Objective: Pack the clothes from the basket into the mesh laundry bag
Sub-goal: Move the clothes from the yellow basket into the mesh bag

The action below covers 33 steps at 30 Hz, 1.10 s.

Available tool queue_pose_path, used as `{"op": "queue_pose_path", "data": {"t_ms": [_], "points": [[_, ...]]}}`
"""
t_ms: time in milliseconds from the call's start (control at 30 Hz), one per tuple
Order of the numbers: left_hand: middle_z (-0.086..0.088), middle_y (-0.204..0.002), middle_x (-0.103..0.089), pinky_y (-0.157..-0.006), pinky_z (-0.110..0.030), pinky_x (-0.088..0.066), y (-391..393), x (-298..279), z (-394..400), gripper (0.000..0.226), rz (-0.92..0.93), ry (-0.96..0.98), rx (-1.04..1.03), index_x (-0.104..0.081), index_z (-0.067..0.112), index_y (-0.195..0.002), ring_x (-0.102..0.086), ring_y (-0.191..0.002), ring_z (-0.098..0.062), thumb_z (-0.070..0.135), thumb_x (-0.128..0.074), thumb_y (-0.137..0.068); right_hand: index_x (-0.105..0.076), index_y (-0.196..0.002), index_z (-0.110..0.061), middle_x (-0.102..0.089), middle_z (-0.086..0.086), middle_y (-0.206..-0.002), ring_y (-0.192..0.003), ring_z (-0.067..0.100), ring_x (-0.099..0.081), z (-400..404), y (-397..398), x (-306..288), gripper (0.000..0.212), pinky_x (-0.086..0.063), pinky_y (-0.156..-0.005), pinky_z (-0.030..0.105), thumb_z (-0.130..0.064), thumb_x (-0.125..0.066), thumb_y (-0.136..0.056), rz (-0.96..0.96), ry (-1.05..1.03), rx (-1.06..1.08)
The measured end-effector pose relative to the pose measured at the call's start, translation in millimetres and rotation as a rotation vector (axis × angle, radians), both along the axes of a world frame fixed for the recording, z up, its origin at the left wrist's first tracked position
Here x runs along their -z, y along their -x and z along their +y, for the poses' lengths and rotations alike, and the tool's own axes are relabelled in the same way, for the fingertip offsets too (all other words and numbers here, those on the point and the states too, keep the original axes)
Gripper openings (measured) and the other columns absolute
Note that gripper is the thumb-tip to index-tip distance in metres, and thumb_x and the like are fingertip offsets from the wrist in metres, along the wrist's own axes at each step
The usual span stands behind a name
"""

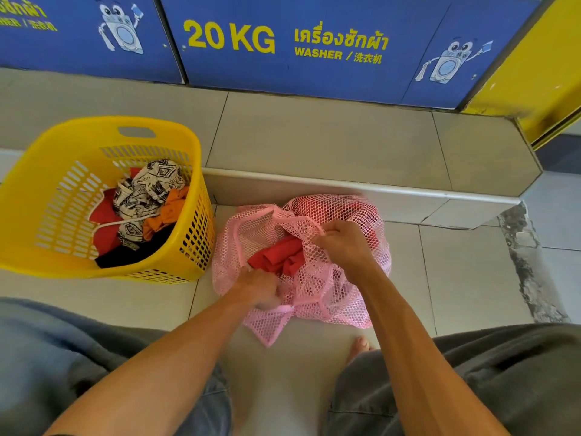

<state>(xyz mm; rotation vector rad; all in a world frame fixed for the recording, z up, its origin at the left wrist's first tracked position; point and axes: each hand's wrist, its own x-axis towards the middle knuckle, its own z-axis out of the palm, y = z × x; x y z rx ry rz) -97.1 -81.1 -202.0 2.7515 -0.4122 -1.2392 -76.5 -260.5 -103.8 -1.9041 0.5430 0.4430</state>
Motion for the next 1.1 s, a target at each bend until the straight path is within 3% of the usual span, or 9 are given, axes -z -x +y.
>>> {"op": "queue_pose_path", "data": {"t_ms": [100,200,333,433,633,733,800,1000,1100], "points": [[0.003,-0.09,-0.063,-0.115,-0.057,-0.021,6,-10,13,0.024,0.151,-0.331,0.131,-0.065,0.023,-0.103,-0.057,-0.104,-0.022,0.035,-0.058,-0.083,-0.069,-0.112,-0.007,-0.062,0.004,-0.08,-0.069,0.023,-0.064,2,1,-3,0.017,-0.063,-0.061,0.049,-0.016,-0.059,-0.103,-0.02,0.029,0.015],[-0.005,-0.137,-0.058,-0.118,-0.051,-0.02,10,-16,35,0.046,0.271,-0.519,0.077,-0.053,0.021,-0.136,-0.047,-0.132,-0.026,0.029,-0.054,-0.091,-0.057,-0.136,-0.023,-0.064,0.0,-0.107,-0.089,0.029,-0.071,8,5,-9,0.03,-0.064,-0.057,0.041,-0.032,-0.048,-0.108,-0.025,-0.007,0.022],[-0.006,-0.144,-0.048,-0.111,-0.055,-0.031,16,-21,50,0.04,0.179,-0.609,0.055,-0.051,0.016,-0.136,-0.044,-0.135,-0.034,0.015,-0.052,-0.096,-0.066,-0.111,-0.019,-0.066,0.009,-0.087,-0.069,0.026,-0.064,19,5,-20,0.022,-0.053,-0.06,0.037,-0.024,-0.044,-0.109,0.046,-0.283,0.045],[-0.004,-0.14,-0.054,-0.107,-0.054,-0.036,17,-31,50,0.037,0.122,-0.66,0.095,-0.054,0.02,-0.133,-0.051,-0.128,-0.032,0.022,-0.048,-0.097,-0.064,-0.106,-0.013,-0.07,0.01,-0.08,-0.065,0.022,-0.066,21,5,-32,0.02,-0.057,-0.062,0.037,-0.017,-0.045,-0.11,0.135,-0.439,0.025],[-0.005,-0.131,-0.06,-0.094,-0.043,-0.052,7,-68,43,0.044,-0.105,-0.422,-0.015,-0.057,0.017,-0.131,-0.059,-0.12,-0.027,0.019,-0.057,-0.088,-0.069,-0.099,-0.019,-0.07,0.007,-0.072,-0.043,0.011,-0.061,27,18,-34,0.02,-0.052,-0.041,0.026,-0.018,-0.052,-0.107,0.087,-0.347,-0.019],[-0.005,-0.119,-0.066,-0.085,-0.037,-0.054,-4,-94,33,0.036,-0.187,-0.211,-0.096,-0.063,0.017,-0.121,-0.063,-0.109,-0.027,0.027,-0.057,-0.087,-0.075,-0.096,-0.024,-0.078,0.016,-0.092,-0.07,0.025,-0.074,36,22,-34,0.02,-0.066,-0.07,0.046,-0.02,-0.058,-0.105,0.047,-0.338,0.013],[-0.004,-0.11,-0.069,-0.075,-0.034,-0.052,-14,-118,28,0.03,-0.345,-0.054,-0.182,-0.067,0.021,-0.111,-0.065,-0.102,-0.027,0.04,-0.06,-0.088,-0.078,-0.106,-0.02,-0.079,0.017,-0.105,-0.094,0.035,-0.077,43,23,-39,0.019,-0.061,-0.089,0.058,-0.022,-0.059,-0.104,0.031,-0.352,0.017],[0.006,-0.086,-0.071,-0.063,-0.03,-0.043,-44,-189,53,0.012,-0.881,0.211,-0.431,-0.067,0.025,-0.089,-0.062,-0.079,-0.021,0.033,-0.058,-0.088,-0.076,-0.109,-0.007,-0.073,0.028,-0.117,-0.096,0.034,-0.07,49,14,-48,0.02,-0.055,-0.1,0.061,-0.019,-0.06,-0.104,0.019,-0.484,0.061],[0.003,-0.085,-0.068,-0.063,-0.033,-0.045,-67,-196,86,0.009,-0.933,0.238,-0.648,-0.061,0.023,-0.092,-0.057,-0.077,-0.022,0.029,-0.055,-0.089,-0.074,-0.114,-0.005,-0.067,0.033,-0.124,-0.099,0.036,-0.068,53,8,-47,0.023,-0.048,-0.103,0.069,-0.02,-0.061,-0.103,0.022,-0.538,0.073]]}}
